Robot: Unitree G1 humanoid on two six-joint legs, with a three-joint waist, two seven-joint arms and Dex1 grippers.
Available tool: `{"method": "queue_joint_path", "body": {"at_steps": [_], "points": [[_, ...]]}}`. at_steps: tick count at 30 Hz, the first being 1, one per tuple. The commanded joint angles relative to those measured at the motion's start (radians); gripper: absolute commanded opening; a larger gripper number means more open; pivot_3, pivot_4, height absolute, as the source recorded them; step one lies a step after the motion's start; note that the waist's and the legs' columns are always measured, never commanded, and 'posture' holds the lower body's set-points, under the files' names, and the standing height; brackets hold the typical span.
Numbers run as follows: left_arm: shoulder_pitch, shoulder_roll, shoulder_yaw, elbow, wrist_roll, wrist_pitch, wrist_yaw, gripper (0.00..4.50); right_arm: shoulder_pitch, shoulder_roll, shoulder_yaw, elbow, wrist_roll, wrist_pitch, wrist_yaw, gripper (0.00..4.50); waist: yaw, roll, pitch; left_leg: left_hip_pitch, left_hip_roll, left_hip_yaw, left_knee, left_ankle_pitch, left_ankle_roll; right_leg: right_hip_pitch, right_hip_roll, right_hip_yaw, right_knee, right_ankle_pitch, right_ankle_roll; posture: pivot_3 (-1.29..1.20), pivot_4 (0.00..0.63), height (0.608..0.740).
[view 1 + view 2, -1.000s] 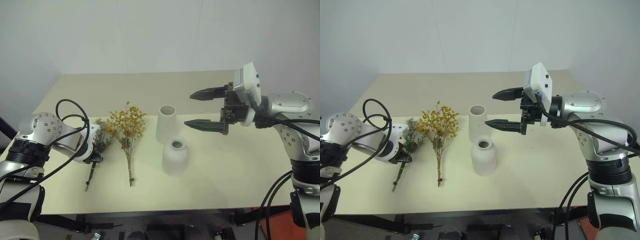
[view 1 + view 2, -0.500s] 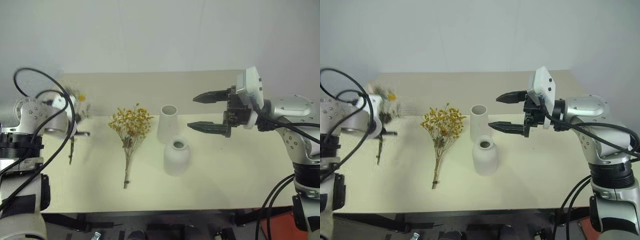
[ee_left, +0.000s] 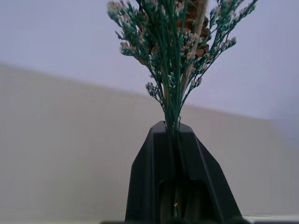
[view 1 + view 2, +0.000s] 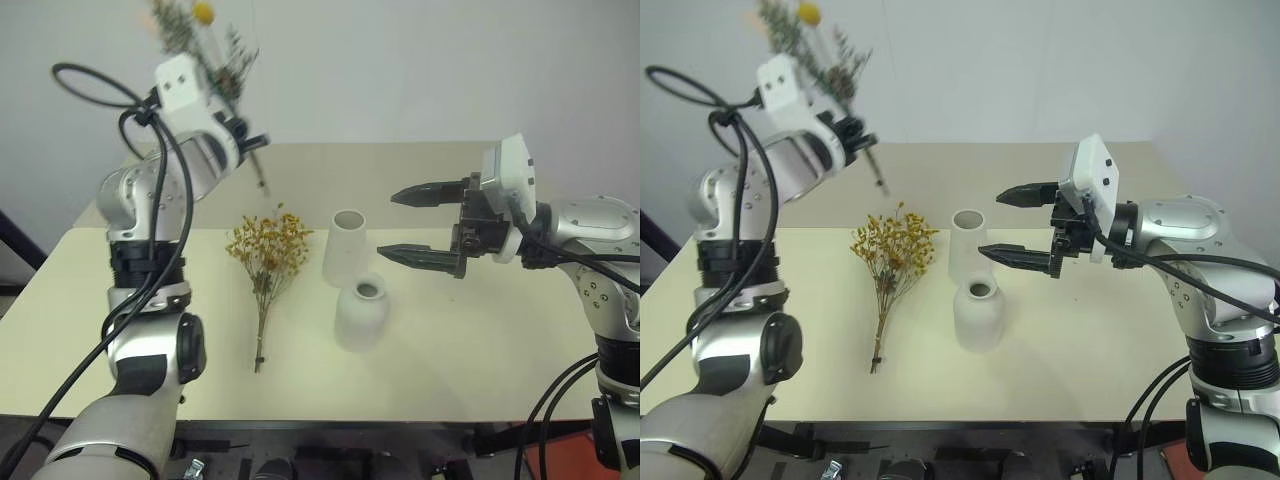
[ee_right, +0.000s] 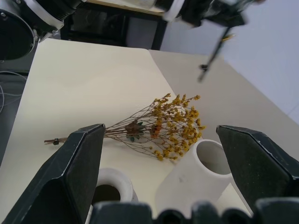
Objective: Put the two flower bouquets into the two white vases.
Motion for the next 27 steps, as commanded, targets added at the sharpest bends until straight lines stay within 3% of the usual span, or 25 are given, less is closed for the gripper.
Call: {"method": "queue_joint_path", "body": {"at_steps": [1, 13, 27], "points": [[-0.044, -0.016, -0.031, 0.012, -0.007, -0.041, -0.187, 0.03, 0.009, -0.017, -0.036, -0.041, 0.007, 0.002, -0.018, 4.50, -0.005, 0.000, 0.000, 0.000, 0.000, 0.000, 0.000, 0.000, 0.000, 0.000, 0.000, 0.000, 0.000, 0.000, 0.000, 0.00, 0.150, 0.740], [-0.011, -0.054, -0.192, 0.034, 0.120, -0.144, -0.538, 0.03, 0.044, -0.046, -0.049, -0.074, 0.008, 0.009, -0.061, 4.50, -0.005, 0.000, 0.000, 0.001, 0.000, 0.000, 0.001, 0.000, 0.002, 0.001, 0.001, 0.000, 0.001, 0.000, 0.000, 0.00, 0.150, 0.740], [0.118, -0.086, -0.282, -0.010, 0.314, -0.330, -0.617, 0.03, 0.056, -0.051, -0.069, -0.091, 0.044, 0.034, -0.085, 4.50, -0.004, 0.000, 0.000, 0.001, 0.000, 0.000, 0.002, -0.001, 0.003, 0.001, 0.001, 0.000, 0.001, 0.000, 0.000, 0.00, 0.150, 0.740]]}}
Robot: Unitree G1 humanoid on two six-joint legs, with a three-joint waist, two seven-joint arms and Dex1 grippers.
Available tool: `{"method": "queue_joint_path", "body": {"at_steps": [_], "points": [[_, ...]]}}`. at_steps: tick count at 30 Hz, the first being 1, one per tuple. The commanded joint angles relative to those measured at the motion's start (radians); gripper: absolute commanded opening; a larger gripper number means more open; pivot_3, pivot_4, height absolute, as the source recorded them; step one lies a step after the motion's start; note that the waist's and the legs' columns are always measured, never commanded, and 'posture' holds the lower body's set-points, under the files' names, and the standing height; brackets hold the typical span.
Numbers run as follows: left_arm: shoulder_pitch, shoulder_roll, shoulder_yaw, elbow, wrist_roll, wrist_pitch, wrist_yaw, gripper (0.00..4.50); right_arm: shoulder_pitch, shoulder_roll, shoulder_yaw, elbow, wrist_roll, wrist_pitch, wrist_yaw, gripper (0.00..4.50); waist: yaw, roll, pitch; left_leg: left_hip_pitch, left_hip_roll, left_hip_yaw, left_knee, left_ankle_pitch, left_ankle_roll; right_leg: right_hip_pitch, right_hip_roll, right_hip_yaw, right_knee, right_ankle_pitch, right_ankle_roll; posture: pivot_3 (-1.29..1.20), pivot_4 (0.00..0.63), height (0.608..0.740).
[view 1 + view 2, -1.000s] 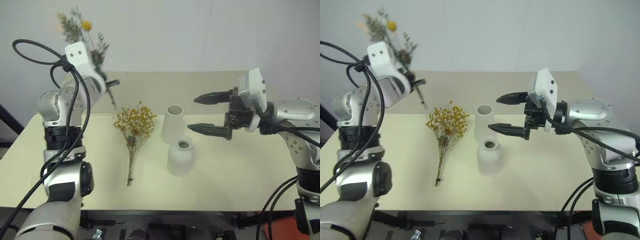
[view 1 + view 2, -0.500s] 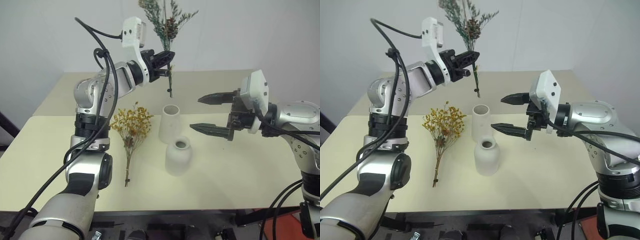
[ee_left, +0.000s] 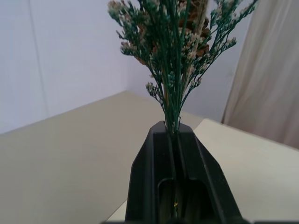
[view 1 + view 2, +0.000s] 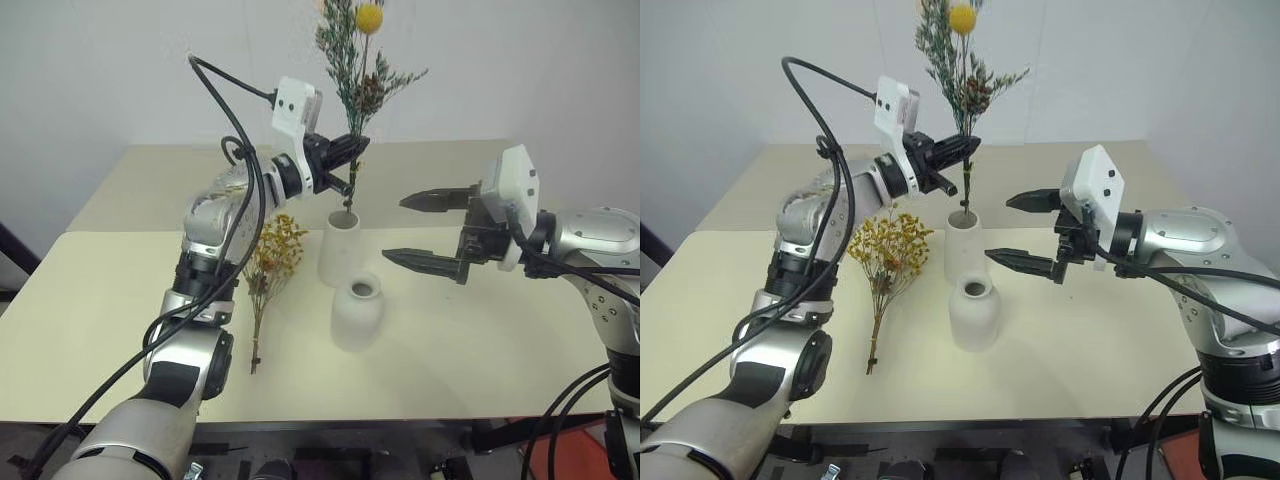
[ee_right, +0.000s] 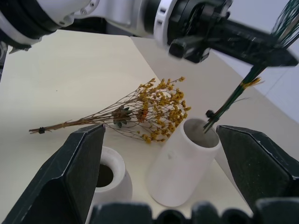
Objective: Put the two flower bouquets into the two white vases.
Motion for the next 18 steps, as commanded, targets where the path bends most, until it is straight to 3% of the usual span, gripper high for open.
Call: {"method": "queue_joint_path", "body": {"at_steps": [1, 5, 9, 18], "points": [[0.010, 0.000, -0.015, -0.052, 0.048, -0.052, -0.006, 0.03, -0.006, -0.010, -0.056, -0.036, 0.036, 0.012, -0.011, 4.50, 0.001, 0.000, 0.000, 0.000, 0.000, 0.000, 0.000, 0.000, 0.000, 0.000, 0.000, 0.000, 0.000, 0.000, 0.000, 0.00, 0.150, 0.740], [0.043, -0.012, -0.024, -0.061, 0.086, -0.065, 0.006, 0.03, -0.001, -0.012, -0.068, -0.050, 0.056, 0.022, -0.013, 4.50, 0.002, 0.000, 0.000, 0.000, 0.000, 0.000, 0.000, 0.000, 0.001, 0.000, 0.000, 0.000, 0.000, 0.000, 0.000, 0.00, 0.150, 0.740], [0.061, -0.031, -0.019, -0.073, 0.108, -0.059, 0.031, 1.01, 0.001, -0.016, -0.072, -0.052, 0.059, 0.025, -0.012, 4.50, 0.004, 0.000, 0.000, 0.000, 0.000, 0.000, 0.001, 0.000, 0.001, 0.001, 0.000, 0.000, 0.000, 0.000, 0.000, 0.00, 0.150, 0.740], [0.110, -0.029, -0.008, -0.216, 0.102, 0.044, 0.087, 3.76, 0.013, -0.033, -0.090, -0.061, 0.072, 0.027, -0.004, 4.50, 0.002, 0.000, 0.000, 0.000, 0.000, 0.000, 0.001, -0.001, 0.001, 0.001, 0.000, 0.000, 0.000, 0.000, 0.000, 0.00, 0.150, 0.740]]}}
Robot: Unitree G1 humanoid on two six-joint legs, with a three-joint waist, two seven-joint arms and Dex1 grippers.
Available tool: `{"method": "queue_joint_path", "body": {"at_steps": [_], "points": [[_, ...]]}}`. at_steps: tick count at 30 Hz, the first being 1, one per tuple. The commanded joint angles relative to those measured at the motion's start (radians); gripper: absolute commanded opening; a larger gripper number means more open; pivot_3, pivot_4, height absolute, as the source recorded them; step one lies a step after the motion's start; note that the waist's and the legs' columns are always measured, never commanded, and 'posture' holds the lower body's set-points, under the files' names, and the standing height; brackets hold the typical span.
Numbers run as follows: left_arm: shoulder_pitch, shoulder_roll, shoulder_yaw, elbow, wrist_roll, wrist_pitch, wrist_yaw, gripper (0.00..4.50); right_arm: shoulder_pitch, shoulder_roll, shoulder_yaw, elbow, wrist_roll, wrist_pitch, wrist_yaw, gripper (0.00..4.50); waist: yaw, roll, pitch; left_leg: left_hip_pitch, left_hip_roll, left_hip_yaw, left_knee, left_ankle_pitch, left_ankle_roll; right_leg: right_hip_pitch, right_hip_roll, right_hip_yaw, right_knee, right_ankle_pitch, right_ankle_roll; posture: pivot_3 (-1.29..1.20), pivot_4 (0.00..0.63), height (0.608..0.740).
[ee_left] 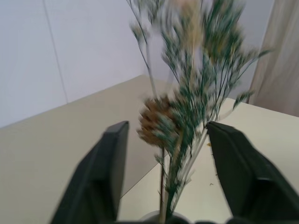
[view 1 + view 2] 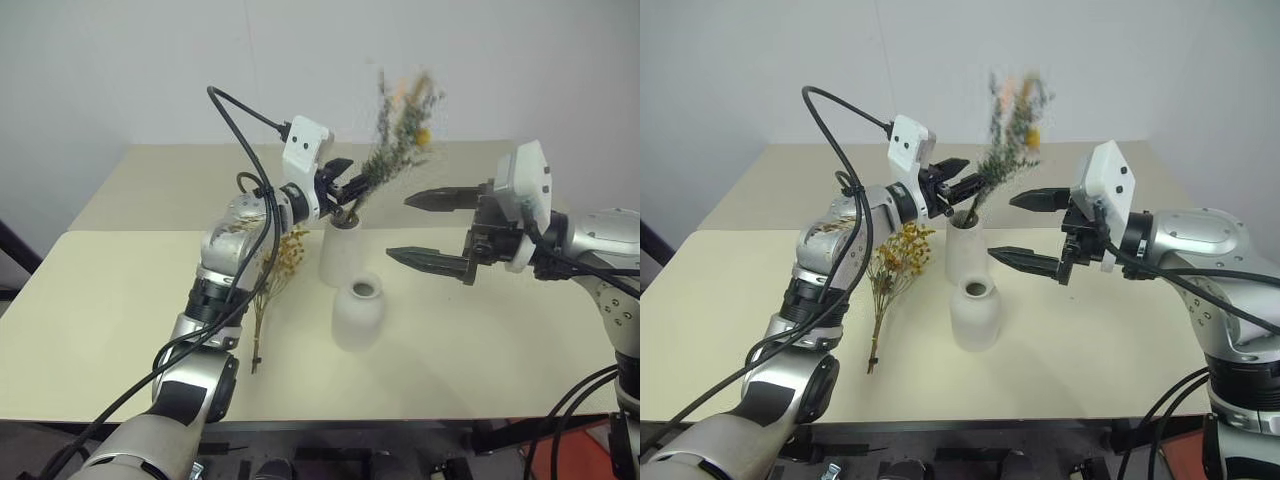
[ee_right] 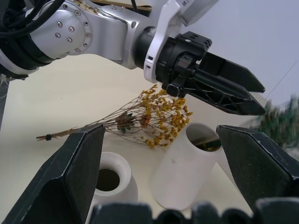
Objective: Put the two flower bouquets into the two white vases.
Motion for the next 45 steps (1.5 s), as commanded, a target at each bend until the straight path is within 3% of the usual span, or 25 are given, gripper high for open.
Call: {"method": "queue_joint_path", "body": {"at_steps": [1, 3, 13, 21, 23, 26, 28, 31, 36, 38, 42, 45], "points": [[0.017, 0.026, 0.020, -0.109, -0.002, 0.057, 0.024, 4.07, -0.007, -0.018, -0.035, -0.029, 0.017, -0.003, 0.002, 4.50, -0.001, 0.000, 0.000, 0.000, 0.000, 0.000, 0.000, 0.000, 0.000, 0.000, 0.000, 0.000, 0.000, 0.000, 0.000, 0.00, 0.150, 0.740], [0.044, 0.055, 0.032, -0.181, -0.011, 0.114, 0.036, 4.48, -0.006, -0.018, -0.033, -0.024, 0.015, -0.007, 0.004, 4.50, -0.003, 0.000, 0.000, 0.001, 0.000, 0.000, 0.000, 0.000, 0.000, 0.000, 0.000, 0.000, 0.001, 0.000, 0.000, 0.00, 0.150, 0.740], [0.104, 0.194, 0.178, -0.416, -0.107, 0.405, 0.076, 4.48, -0.012, -0.013, -0.022, 0.000, 0.008, -0.025, 0.025, 4.50, 0.000, 0.000, 0.000, 0.001, 0.001, 0.000, 0.001, 0.000, 0.000, 0.001, 0.001, 0.000, 0.001, 0.000, 0.000, 0.00, 0.150, 0.740], [0.062, 0.352, 0.279, -0.520, -0.149, 0.950, 0.192, 4.48, -0.083, 0.011, 0.014, 0.043, 0.021, -0.017, 0.053, 4.50, -0.010, 0.000, 0.000, 0.004, 0.001, 0.000, 0.001, 0.000, 0.000, 0.003, 0.002, 0.000, 0.001, 0.000, 0.001, 0.00, 0.150, 0.740], [0.086, 0.399, 0.268, -0.497, -0.199, 1.007, 0.226, 4.48, -0.104, 0.016, 0.037, 0.060, 0.012, -0.026, 0.077, 4.50, -0.013, 0.000, 0.000, 0.006, 0.001, 0.000, 0.001, 0.000, 0.000, 0.006, 0.002, 0.000, 0.001, -0.001, 0.001, 0.00, 0.150, 0.740], [0.148, 0.498, 0.242, -0.446, -0.372, 1.015, 0.287, 4.48, -0.137, 0.026, 0.074, 0.095, -0.016, -0.049, 0.109, 4.50, -0.021, 0.000, 0.000, 0.009, 0.002, 0.000, 0.000, -0.001, 0.000, 0.009, 0.002, 0.000, 0.000, -0.001, 0.001, 0.00, 0.150, 0.740], [0.158, 0.583, 0.204, -0.346, -0.569, 1.015, 0.371, 4.48, -0.151, 0.034, 0.090, 0.114, -0.029, -0.056, 0.119, 4.50, -0.024, 0.000, 0.000, 0.011, 0.002, 0.000, 0.000, -0.001, 0.001, 0.010, 0.002, 0.000, 0.000, -0.001, 0.001, 0.00, 0.150, 0.740], [0.121, 0.737, 0.053, -0.214, -0.906, 1.015, 0.495, 4.48, -0.154, 0.043, 0.097, 0.126, -0.034, -0.060, 0.137, 4.50, -0.025, 0.000, 0.000, 0.011, 0.003, -0.001, 0.000, -0.001, 0.000, 0.009, 0.002, 0.000, 0.001, -0.001, 0.001, 0.00, 0.150, 0.740], [0.037, 0.857, -0.190, -0.076, -1.358, 1.013, 0.756, 4.48, -0.157, 0.056, 0.104, 0.126, -0.041, -0.060, 0.148, 4.50, -0.018, 0.000, 0.000, 0.010, 0.004, -0.001, 0.000, -0.001, 0.000, 0.009, 0.002, 0.001, 0.000, -0.001, 0.001, 0.00, 0.150, 0.740], [0.037, 0.908, -0.277, -0.083, -1.553, 0.936, 0.869, 4.48, -0.160, 0.060, 0.108, 0.126, -0.043, -0.059, 0.154, 4.50, -0.019, 0.000, 0.000, 0.010, 0.003, -0.002, -0.001, -0.001, 0.000, 0.008, 0.001, 0.001, 0.001, -0.001, 0.001, 0.00, 0.150, 0.740], [0.028, 0.934, -0.386, -0.117, -1.617, 0.907, 0.829, 4.48, -0.166, 0.068, 0.113, 0.126, -0.048, -0.061, 0.161, 4.50, -0.020, 0.000, 0.000, 0.009, 0.002, -0.002, -0.001, -0.001, 0.000, 0.006, 0.001, 0.004, 0.002, -0.001, 0.001, 0.00, 0.150, 0.740], [0.065, 0.904, -0.426, -0.140, -1.617, 0.847, 0.922, 4.48, -0.168, 0.081, 0.111, 0.122, -0.048, -0.060, 0.159, 4.50, -0.021, 0.000, 0.000, 0.010, 0.002, 0.000, -0.001, -0.001, 0.000, 0.006, 0.002, 0.005, 0.002, 0.000, 0.001, 0.00, 0.150, 0.740]]}}
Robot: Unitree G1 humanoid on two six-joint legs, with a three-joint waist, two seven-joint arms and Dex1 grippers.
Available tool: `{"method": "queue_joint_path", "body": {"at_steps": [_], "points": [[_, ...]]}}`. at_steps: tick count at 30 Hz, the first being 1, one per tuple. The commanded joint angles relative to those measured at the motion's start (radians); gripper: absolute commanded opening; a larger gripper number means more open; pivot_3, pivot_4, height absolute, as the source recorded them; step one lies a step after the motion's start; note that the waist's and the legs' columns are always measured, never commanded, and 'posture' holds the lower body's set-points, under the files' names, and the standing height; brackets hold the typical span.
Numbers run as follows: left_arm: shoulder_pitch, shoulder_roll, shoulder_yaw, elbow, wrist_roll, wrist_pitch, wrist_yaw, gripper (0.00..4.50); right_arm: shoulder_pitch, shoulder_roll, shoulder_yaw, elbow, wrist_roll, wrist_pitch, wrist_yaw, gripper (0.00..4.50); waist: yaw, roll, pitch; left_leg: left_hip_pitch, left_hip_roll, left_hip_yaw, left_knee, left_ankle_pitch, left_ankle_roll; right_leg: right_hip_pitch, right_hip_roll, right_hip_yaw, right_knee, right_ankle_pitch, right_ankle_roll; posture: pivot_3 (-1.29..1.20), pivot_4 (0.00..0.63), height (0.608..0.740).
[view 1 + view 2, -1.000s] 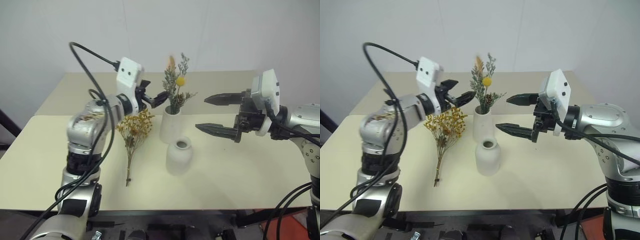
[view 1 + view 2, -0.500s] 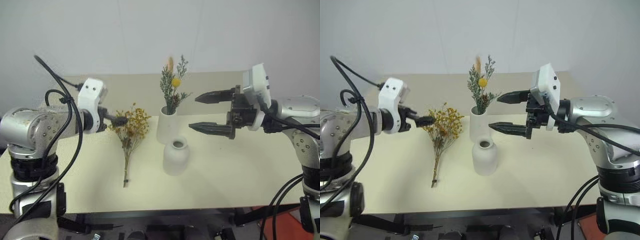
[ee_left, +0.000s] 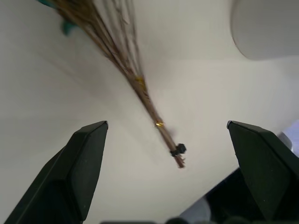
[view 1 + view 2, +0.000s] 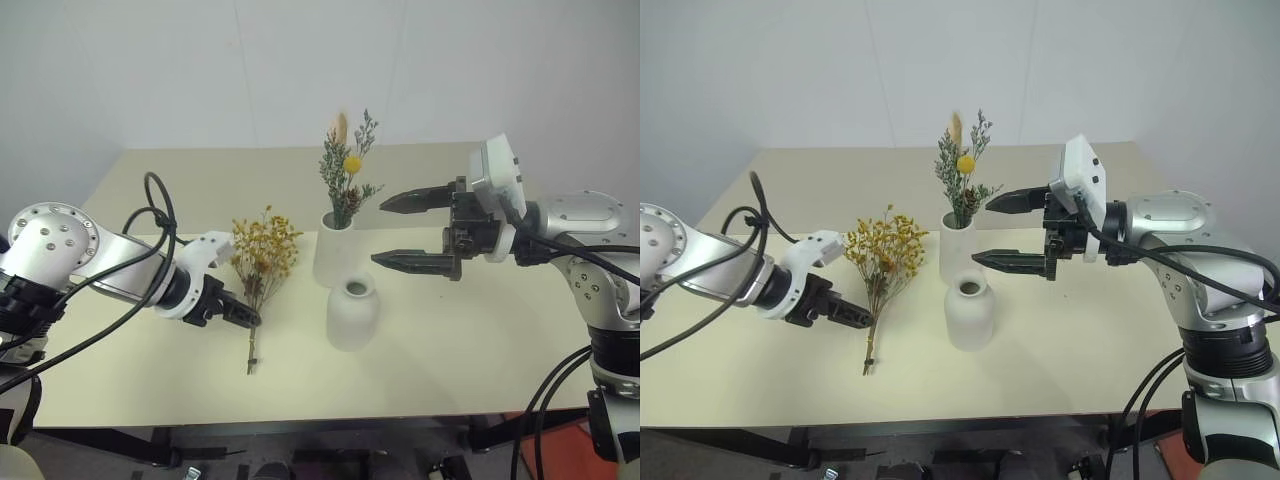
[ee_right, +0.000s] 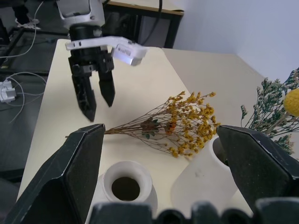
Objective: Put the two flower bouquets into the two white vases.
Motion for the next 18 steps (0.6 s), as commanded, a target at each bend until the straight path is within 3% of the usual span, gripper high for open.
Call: {"method": "queue_joint_path", "body": {"at_steps": [1, 11, 14, 18], "points": [[0.016, -0.023, -0.022, -0.023, -0.020, -0.071, 0.092, 4.48, -0.026, 0.007, -0.012, -0.021, 0.001, -0.022, -0.001, 4.50, 0.001, 0.000, 0.000, 0.000, 0.000, 0.000, 0.000, 0.000, 0.000, 0.000, 0.000, 0.001, 0.000, 0.000, 0.000, 0.00, 0.150, 0.740], [0.100, -0.202, 0.024, 0.000, -0.020, -0.154, 0.342, 4.48, -0.015, 0.022, -0.024, -0.050, 0.002, -0.013, -0.022, 4.50, 0.016, 0.000, 0.000, -0.002, 0.000, 0.002, 0.000, 0.000, 0.000, -0.004, 0.000, 0.005, 0.000, 0.000, 0.000, 0.00, 0.150, 0.740], [0.112, -0.217, 0.029, -0.013, -0.020, -0.158, 0.402, 3.90, -0.010, 0.018, -0.016, -0.048, -0.009, -0.016, -0.022, 4.50, 0.018, 0.000, 0.000, -0.003, 0.000, 0.003, 0.000, 0.000, 0.000, -0.005, 0.000, 0.006, 0.000, 0.000, -0.001, 0.00, 0.150, 0.740], [0.125, -0.249, 0.062, 0.000, -0.020, -0.168, 0.467, 2.73, -0.001, 0.007, -0.014, -0.044, -0.016, -0.012, -0.012, 4.50, 0.024, 0.000, 0.000, -0.003, -0.001, 0.004, 0.000, 0.000, 0.000, -0.006, 0.000, 0.006, 0.000, 0.000, -0.001, 0.00, 0.150, 0.740]]}}
